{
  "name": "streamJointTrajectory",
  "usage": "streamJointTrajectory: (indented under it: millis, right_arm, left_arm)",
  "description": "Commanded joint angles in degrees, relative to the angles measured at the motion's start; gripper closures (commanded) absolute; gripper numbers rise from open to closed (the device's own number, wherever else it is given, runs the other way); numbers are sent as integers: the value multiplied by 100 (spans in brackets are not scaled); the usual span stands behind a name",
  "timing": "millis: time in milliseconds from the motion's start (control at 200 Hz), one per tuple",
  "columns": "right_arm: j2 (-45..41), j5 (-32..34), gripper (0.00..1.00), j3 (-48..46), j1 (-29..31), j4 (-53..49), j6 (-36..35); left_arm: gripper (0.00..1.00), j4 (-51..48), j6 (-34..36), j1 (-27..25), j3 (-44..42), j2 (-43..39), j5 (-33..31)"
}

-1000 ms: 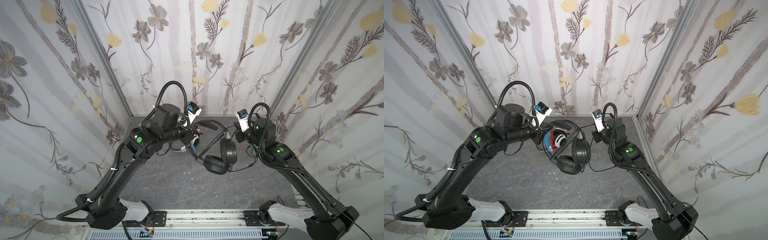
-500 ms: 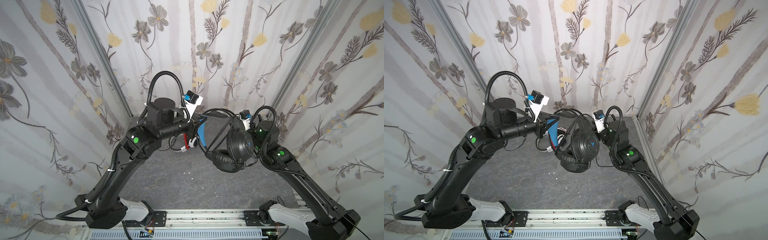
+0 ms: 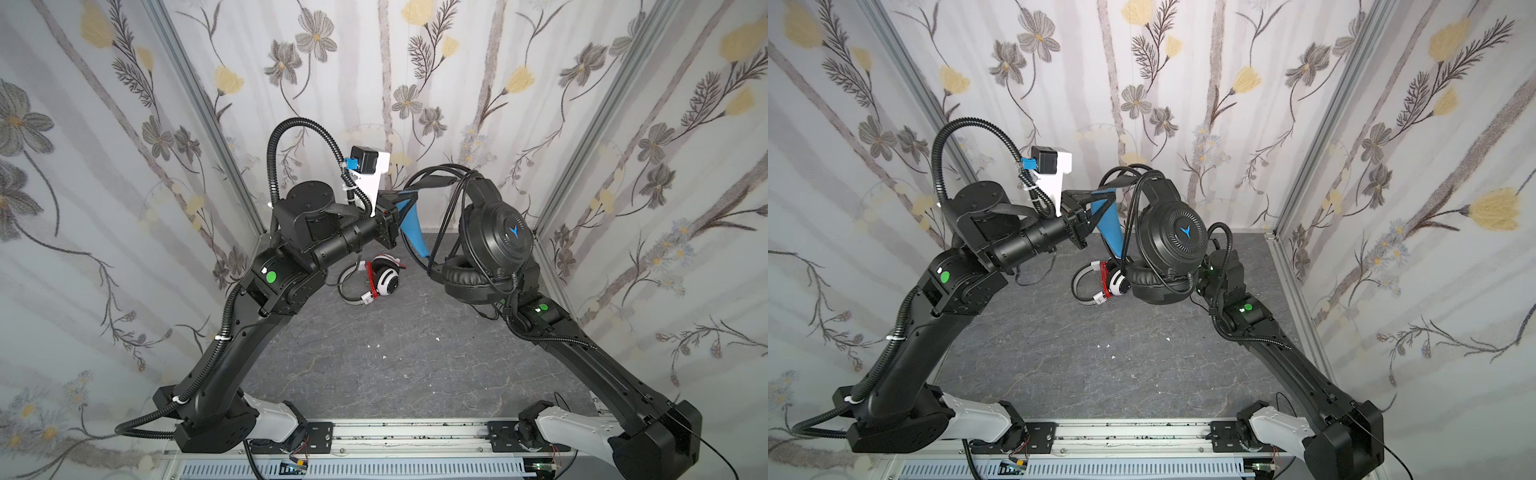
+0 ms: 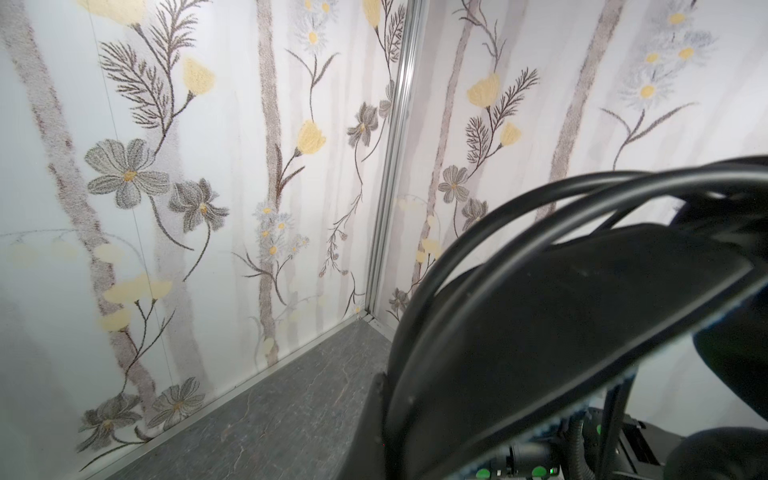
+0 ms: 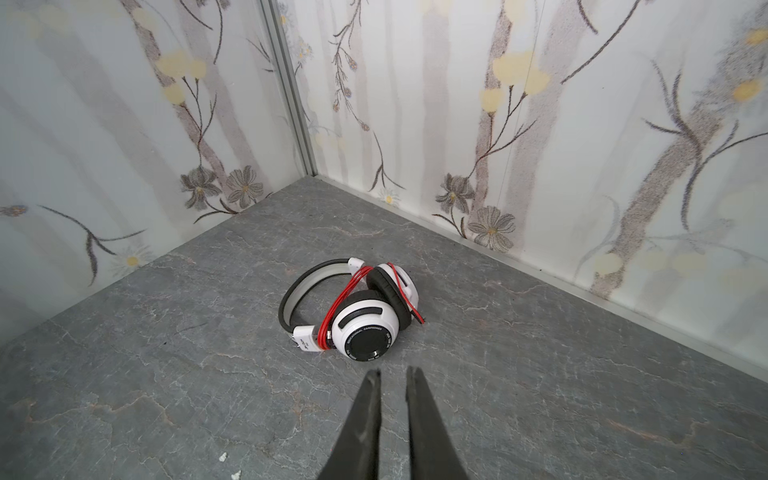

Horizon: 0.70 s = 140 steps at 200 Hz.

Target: Wrap the headphones

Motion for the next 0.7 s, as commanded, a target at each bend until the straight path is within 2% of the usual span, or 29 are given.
streamJointTrajectory:
  millis: [0,170,425,610,694]
  right_arm:
    - [102,-362,87,-162,20,518,333]
    - [164,-418,91,-385,235,637,418]
    - [217,-557,97,-526,317,682,495]
    - [62,-482,100,-577,373,427,458]
    - [-33,-163,100,-615,494,138,324]
  left_arm:
    - [100,1074,-515,6,28,27,-515]
    - [100,1610,-757,8,-213,-21,-1039]
    - [100,2006,-1011,12,-151,175,-1217]
    - [100,2371,-1191,11,-201,332,-1937]
    - [100,2502,-1242,11,-164,467,-2324]
